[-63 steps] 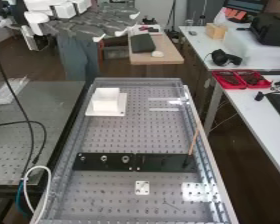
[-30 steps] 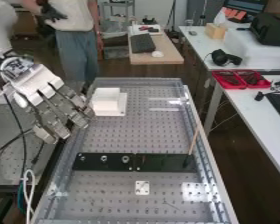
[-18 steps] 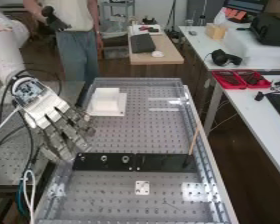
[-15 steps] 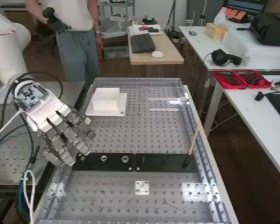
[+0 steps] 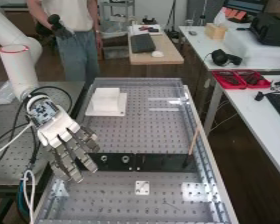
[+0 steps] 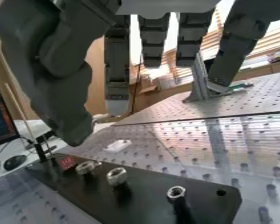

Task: Grab the larger nut and place it in the white container

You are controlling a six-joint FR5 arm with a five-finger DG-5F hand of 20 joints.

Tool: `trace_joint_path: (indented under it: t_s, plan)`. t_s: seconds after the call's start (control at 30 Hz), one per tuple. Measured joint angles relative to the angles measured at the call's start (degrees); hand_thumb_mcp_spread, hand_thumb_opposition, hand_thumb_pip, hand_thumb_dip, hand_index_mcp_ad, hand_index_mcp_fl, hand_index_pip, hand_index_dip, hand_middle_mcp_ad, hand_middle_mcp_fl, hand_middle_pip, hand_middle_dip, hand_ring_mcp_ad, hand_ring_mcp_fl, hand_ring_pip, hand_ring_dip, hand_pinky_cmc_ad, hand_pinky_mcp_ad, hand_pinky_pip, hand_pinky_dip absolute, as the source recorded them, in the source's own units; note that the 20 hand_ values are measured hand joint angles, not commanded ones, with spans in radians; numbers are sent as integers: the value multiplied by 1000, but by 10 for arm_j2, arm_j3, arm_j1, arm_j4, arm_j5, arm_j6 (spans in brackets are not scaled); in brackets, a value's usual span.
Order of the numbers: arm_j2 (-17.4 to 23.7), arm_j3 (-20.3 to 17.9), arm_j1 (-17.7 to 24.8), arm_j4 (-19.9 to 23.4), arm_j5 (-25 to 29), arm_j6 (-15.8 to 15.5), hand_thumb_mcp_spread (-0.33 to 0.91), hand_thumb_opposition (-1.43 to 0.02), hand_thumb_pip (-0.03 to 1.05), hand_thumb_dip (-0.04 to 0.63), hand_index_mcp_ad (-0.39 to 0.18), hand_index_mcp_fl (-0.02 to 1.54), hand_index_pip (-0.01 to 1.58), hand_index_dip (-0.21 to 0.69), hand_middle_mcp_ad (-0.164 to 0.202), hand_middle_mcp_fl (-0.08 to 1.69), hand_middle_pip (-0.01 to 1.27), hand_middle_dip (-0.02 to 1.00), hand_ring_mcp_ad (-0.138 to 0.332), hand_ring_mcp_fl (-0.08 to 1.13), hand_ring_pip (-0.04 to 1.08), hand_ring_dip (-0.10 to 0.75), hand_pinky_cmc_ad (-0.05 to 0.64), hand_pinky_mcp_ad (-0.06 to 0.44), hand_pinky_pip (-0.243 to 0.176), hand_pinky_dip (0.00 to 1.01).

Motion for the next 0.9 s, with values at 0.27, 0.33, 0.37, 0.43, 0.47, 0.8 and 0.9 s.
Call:
trace_joint_path:
  t_s: [0.27, 0.33, 0.37, 0.43, 0.47, 0.8, 0.9]
  plan:
    - [-23, 18, -21, 2, -34, -27, 290, -878, 721, 220, -77, 12, 1560, 49, 68, 3, 122, 234, 147, 5, 164, 150, 379, 312, -89, 721]
    - [-25, 27, -26, -7, -43, -34, 284, -881, 721, 220, -77, 12, 1562, 51, 68, 7, 122, 234, 147, 3, 185, 150, 375, 312, -89, 731]
    - [-26, 31, -28, -12, -47, -36, 290, -892, 723, 220, -79, 12, 1559, 45, 68, 7, 122, 234, 147, 3, 183, 150, 379, 312, -89, 728]
    - [-27, 41, -33, -27, -55, -43, 288, -895, 726, 232, -89, 12, 1559, 45, 66, 7, 122, 232, 147, 3, 187, 148, 379, 312, -89, 747]
    - [-27, 44, -34, -34, -58, -48, 288, -895, 726, 236, -94, 12, 1559, 45, 66, 7, 122, 236, 148, 3, 187, 152, 379, 312, -89, 747]
    - [-41, 50, -31, -32, -45, -64, 290, -895, 728, 236, -94, 12, 1559, 45, 68, 5, 122, 227, 145, 2, 202, 133, 379, 312, -89, 763]
    - [-45, 48, -28, -25, -37, -62, 288, -895, 724, 236, -94, 12, 1559, 45, 68, 3, 124, 232, 145, 3, 201, 124, 375, 309, -89, 759]
